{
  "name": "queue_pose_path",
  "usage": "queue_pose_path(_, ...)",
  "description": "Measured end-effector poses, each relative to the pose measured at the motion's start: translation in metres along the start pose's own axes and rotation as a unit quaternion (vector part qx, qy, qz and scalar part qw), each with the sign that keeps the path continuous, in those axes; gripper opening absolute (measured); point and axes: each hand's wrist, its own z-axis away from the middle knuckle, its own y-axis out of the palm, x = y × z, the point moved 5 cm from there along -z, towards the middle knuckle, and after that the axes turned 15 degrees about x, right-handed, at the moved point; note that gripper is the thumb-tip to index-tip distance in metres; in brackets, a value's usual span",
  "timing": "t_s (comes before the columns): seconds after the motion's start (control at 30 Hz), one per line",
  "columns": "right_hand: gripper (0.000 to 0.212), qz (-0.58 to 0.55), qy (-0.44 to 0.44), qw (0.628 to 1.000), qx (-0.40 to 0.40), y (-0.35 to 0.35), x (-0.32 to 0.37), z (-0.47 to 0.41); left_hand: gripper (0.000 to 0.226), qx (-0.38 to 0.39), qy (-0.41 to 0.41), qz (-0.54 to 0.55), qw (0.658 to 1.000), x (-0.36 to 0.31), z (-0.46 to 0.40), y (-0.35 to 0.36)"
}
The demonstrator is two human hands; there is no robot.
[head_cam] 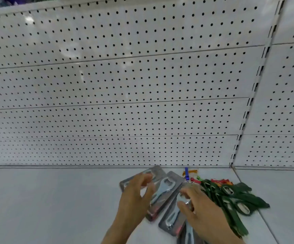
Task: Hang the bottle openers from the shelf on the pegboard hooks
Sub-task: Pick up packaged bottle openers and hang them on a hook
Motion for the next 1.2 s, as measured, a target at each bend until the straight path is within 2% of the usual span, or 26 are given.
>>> queue_pose_path(0.13, 0.061, 0.069, 0.146, 0.987, 0.026, 0.020, -0.015, -0.022, 0.046, 0.139, -0.018, -0.153, 0.978, 0.043, -0.038, 0.017)
queue_pose_path(0.3, 0.101, 0.103, 0.244, 0.963, 0.051, 0.035, -0.025, -0.040, 0.067, 0.172, -0.094, -0.282, 0.939, 0.102, -0.090, 0.020)
queue_pose_path(0.37, 0.108, 0.108, 0.262, 0.958, 0.054, 0.037, -0.025, -0.045, 0.076, 0.211, -0.118, -0.303, 0.922, 0.115, -0.103, 0.021)
queue_pose_path(0.43, 0.111, 0.107, 0.278, 0.953, 0.050, 0.037, -0.025, -0.050, 0.082, 0.250, -0.110, -0.314, 0.909, 0.118, -0.110, 0.025)
queue_pose_path(0.5, 0.113, 0.093, 0.296, 0.950, 0.045, 0.036, -0.026, -0.054, 0.084, 0.254, -0.091, -0.347, 0.898, 0.118, -0.114, 0.026)
queue_pose_path(0.6, 0.108, 0.050, 0.314, 0.948, 0.031, 0.037, -0.028, -0.060, 0.095, 0.231, -0.116, -0.353, 0.899, 0.121, -0.119, 0.019)
queue_pose_path(0.67, 0.100, 0.023, 0.321, 0.947, 0.015, 0.037, -0.029, -0.063, 0.106, 0.237, -0.148, -0.343, 0.897, 0.124, -0.121, 0.016)
queue_pose_path(0.73, 0.094, 0.020, 0.332, 0.943, 0.009, 0.037, -0.031, -0.064, 0.107, 0.247, -0.181, -0.322, 0.896, 0.128, -0.121, 0.013)
queue_pose_path(0.87, 0.081, 0.049, 0.363, 0.930, 0.013, 0.031, -0.042, -0.060, 0.077, 0.233, -0.194, -0.165, 0.939, 0.140, -0.112, 0.008)
queue_pose_path(0.97, 0.066, 0.044, 0.369, 0.928, 0.025, 0.025, -0.048, -0.056, 0.060, 0.201, -0.200, -0.075, 0.956, 0.145, -0.094, 0.002)
queue_pose_path(1.07, 0.058, 0.018, 0.370, 0.929, 0.014, 0.018, -0.053, -0.053, 0.058, 0.172, -0.185, -0.036, 0.967, 0.143, -0.075, 0.000)
queue_pose_path(1.2, 0.051, -0.108, 0.338, 0.934, -0.041, 0.025, -0.060, -0.043, 0.060, 0.130, -0.137, -0.035, 0.981, 0.120, -0.066, -0.009)
